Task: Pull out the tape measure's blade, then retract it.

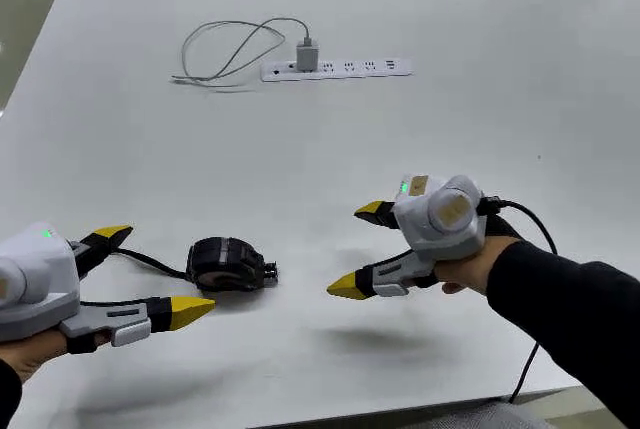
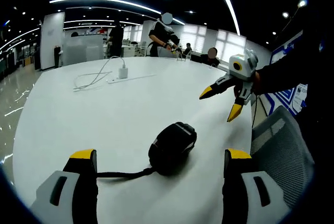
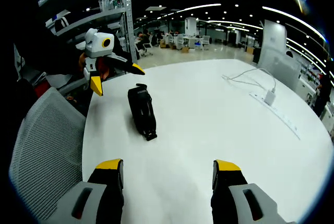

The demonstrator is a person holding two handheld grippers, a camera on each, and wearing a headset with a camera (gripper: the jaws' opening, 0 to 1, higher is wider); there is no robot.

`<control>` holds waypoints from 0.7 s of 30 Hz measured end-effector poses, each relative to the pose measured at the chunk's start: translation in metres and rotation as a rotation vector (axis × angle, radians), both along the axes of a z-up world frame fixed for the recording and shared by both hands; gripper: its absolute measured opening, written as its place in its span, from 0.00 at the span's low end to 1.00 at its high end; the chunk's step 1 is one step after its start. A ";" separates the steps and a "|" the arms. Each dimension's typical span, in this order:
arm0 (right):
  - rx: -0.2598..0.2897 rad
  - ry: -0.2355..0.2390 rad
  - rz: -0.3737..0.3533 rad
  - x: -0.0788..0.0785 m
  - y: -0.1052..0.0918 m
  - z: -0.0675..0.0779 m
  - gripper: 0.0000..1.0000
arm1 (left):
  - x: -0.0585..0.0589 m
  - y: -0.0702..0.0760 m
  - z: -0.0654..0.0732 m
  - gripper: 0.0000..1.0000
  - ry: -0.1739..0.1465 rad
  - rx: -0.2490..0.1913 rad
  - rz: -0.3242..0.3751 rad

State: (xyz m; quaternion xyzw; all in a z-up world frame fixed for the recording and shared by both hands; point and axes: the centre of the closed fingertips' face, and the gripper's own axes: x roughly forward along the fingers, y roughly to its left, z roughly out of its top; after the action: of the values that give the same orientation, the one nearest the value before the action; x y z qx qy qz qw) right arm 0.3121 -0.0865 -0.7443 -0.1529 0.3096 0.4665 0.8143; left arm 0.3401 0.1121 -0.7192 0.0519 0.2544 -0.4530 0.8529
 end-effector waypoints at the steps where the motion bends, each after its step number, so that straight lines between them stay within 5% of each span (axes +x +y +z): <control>1: -0.018 -0.001 -0.004 -0.002 -0.005 -0.001 0.68 | 0.001 0.003 -0.001 0.99 0.000 0.014 0.006; 4: -0.005 -0.010 -0.020 -0.008 -0.016 0.004 0.76 | 0.005 0.012 -0.002 0.99 -0.035 0.051 0.021; 8: 0.002 0.002 -0.033 -0.019 -0.032 0.005 0.84 | 0.004 0.027 -0.008 0.99 -0.019 0.122 0.038; 16: 0.000 -0.005 -0.078 -0.029 -0.068 0.007 0.99 | -0.006 0.035 -0.004 0.99 -0.027 0.140 0.018; 21: 0.016 0.003 -0.124 -0.035 -0.094 0.007 0.99 | -0.015 0.034 -0.002 0.99 -0.011 0.122 -0.002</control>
State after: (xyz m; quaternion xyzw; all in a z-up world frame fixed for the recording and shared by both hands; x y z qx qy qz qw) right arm 0.2772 -0.1809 -0.7370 -0.1260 0.3160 0.4178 0.8424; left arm 0.3247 0.1458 -0.7212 0.1066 0.2766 -0.4374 0.8490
